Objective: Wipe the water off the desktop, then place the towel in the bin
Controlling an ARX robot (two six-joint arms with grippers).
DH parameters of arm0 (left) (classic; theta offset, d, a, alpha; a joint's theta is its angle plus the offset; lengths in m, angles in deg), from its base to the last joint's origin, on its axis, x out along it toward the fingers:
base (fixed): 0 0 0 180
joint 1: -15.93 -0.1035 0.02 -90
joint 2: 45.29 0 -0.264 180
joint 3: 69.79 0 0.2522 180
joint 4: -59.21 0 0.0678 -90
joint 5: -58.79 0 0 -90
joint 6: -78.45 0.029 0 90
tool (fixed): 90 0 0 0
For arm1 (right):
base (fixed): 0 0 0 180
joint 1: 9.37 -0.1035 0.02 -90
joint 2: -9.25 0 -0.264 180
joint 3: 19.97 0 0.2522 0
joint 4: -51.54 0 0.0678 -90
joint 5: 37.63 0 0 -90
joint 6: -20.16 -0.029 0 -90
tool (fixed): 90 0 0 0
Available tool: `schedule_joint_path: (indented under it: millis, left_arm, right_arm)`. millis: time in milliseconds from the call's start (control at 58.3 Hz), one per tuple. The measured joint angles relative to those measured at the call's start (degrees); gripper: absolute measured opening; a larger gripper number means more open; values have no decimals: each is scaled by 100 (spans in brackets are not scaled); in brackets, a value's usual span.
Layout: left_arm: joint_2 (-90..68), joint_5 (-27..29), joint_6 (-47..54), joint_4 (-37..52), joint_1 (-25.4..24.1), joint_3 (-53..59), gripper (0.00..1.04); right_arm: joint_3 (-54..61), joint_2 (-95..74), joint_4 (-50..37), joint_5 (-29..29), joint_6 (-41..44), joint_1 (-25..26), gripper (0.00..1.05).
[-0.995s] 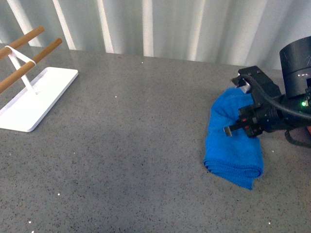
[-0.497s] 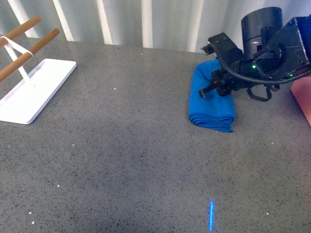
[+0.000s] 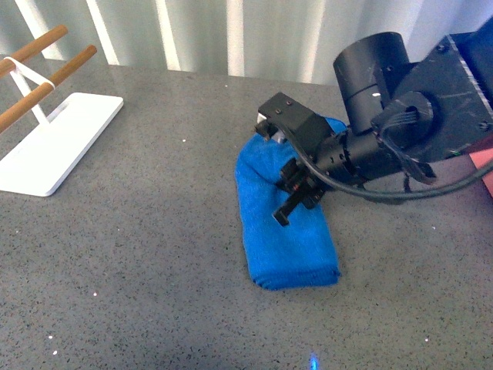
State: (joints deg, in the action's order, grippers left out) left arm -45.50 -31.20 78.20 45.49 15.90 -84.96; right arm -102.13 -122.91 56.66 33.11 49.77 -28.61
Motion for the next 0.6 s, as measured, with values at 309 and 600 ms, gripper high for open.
schedule_joint_path:
  millis: [309, 600]
  left_arm:
    - [0, 0, 0, 0, 0, 0, 98]
    - [0, 0, 0, 0, 0, 0, 98]
  right_arm:
    - [1241, 839, 356, -105, 1040, 960, 3]
    - [1316, 1043, 614, 273, 1534, 1593, 3]
